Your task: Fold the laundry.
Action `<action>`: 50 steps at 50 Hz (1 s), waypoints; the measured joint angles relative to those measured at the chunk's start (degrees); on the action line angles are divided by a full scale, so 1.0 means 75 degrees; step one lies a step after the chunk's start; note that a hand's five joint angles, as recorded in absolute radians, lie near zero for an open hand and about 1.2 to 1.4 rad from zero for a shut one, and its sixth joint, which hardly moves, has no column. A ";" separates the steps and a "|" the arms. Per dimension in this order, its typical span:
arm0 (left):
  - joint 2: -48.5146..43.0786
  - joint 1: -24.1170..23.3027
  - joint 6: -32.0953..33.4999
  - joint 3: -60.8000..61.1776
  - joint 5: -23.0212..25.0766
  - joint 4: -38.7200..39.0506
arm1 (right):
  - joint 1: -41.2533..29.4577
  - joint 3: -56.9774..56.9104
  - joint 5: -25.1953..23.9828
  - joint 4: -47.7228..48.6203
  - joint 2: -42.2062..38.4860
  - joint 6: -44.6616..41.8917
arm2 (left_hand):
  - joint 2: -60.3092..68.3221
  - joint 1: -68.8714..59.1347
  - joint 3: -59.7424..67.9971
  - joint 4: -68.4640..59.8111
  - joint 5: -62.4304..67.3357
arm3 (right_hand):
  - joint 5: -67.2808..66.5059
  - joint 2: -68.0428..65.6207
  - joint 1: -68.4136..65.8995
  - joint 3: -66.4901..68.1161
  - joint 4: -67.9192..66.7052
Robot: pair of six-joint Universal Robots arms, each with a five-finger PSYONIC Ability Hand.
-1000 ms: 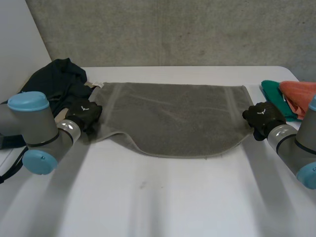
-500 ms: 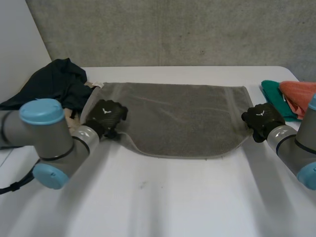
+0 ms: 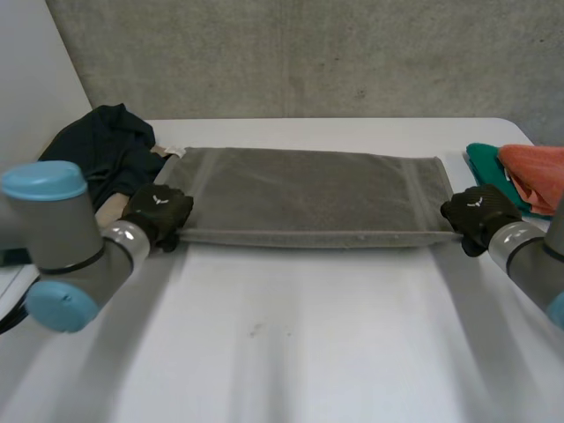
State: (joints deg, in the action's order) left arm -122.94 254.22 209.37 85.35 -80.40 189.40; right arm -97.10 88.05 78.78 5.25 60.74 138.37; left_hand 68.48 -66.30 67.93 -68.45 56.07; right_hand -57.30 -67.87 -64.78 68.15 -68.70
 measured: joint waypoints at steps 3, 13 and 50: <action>0.0611 0.0086 0.0123 0.0745 0.0078 -0.0086 | 0.0088 0.0131 -0.0031 -0.0651 0.0371 -0.0340 | 0.0000 0.0000 0.0000 -0.0001 0.0000 | 0.0000 0.0000 0.0000 0.0000 0.0000; 0.2272 0.0425 0.1751 0.3151 0.0206 -0.2065 | 0.1006 0.1411 -0.0142 -0.3934 0.2039 -0.2795 | 0.0002 -0.0006 0.0001 -0.0003 0.0000 | -0.0001 0.0000 0.0000 0.0000 0.0000; -0.3991 -0.0803 0.2124 -0.6235 0.0107 -0.0738 | -0.0058 -0.1682 0.1933 0.1592 -0.1788 -0.0643 | -0.7279 0.7388 -0.7211 0.7310 -0.6886 | 0.6128 0.6317 0.6011 -0.6075 0.6104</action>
State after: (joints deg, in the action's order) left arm -152.87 248.19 225.29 38.59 -79.59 183.86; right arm -97.53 75.43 93.28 17.20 47.33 133.55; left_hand 13.89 -10.90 13.84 -13.62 4.42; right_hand -11.34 -20.49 -19.69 22.59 -22.92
